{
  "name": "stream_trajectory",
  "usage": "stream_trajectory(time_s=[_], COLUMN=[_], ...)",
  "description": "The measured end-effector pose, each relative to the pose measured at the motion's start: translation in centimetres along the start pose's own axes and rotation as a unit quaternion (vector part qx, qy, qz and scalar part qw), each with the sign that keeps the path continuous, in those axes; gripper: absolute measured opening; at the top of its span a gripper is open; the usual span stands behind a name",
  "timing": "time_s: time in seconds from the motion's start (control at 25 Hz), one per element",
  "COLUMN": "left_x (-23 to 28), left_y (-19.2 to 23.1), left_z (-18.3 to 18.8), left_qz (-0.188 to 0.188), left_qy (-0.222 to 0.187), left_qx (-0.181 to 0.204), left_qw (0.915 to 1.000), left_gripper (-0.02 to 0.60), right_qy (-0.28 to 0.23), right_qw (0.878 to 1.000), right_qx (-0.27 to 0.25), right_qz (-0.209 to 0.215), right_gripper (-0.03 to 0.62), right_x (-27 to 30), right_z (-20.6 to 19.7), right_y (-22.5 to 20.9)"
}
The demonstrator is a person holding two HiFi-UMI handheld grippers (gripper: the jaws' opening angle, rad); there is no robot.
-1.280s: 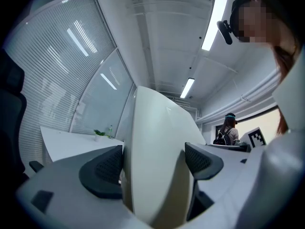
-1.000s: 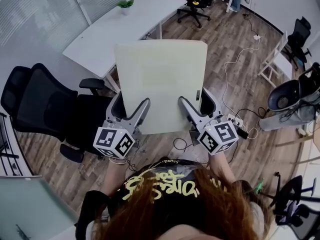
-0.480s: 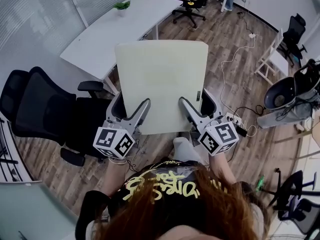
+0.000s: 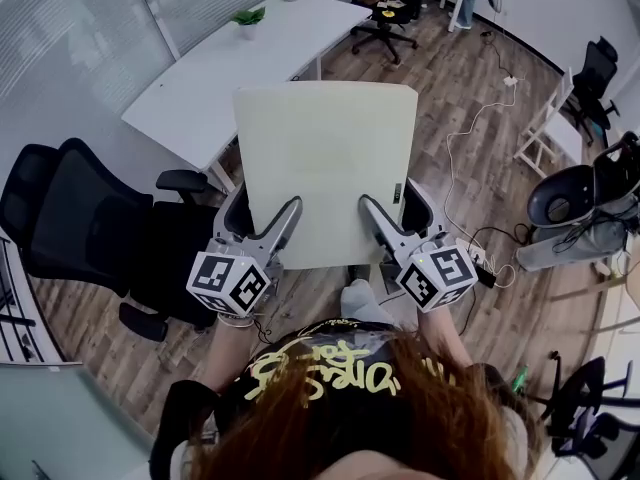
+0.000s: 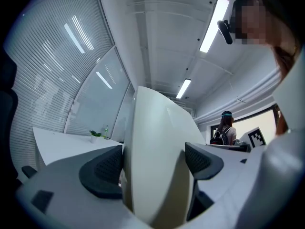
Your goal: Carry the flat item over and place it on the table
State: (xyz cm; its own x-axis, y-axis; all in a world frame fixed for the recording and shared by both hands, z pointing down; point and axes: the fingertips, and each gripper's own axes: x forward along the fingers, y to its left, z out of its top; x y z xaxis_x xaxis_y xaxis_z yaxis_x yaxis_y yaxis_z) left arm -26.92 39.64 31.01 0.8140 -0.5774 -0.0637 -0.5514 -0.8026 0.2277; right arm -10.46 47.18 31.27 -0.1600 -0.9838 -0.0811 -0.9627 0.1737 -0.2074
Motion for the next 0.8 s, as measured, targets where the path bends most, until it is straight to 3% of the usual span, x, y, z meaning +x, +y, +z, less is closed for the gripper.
stream_trajectory(time_s=[0.8], left_x=[16.2], left_y=[4.7], left_z=[0.5], left_qz=[0.011], left_qy=[-0.006], left_qx=[0.005], left_qw=[0.9999], left_gripper=[0.405], right_qy=[0.0], right_qw=[1.0], right_qx=[0.0], right_qz=[0.021], right_gripper=[0.336], right_x=[11.8], right_z=[1.7], right_y=[-12.8])
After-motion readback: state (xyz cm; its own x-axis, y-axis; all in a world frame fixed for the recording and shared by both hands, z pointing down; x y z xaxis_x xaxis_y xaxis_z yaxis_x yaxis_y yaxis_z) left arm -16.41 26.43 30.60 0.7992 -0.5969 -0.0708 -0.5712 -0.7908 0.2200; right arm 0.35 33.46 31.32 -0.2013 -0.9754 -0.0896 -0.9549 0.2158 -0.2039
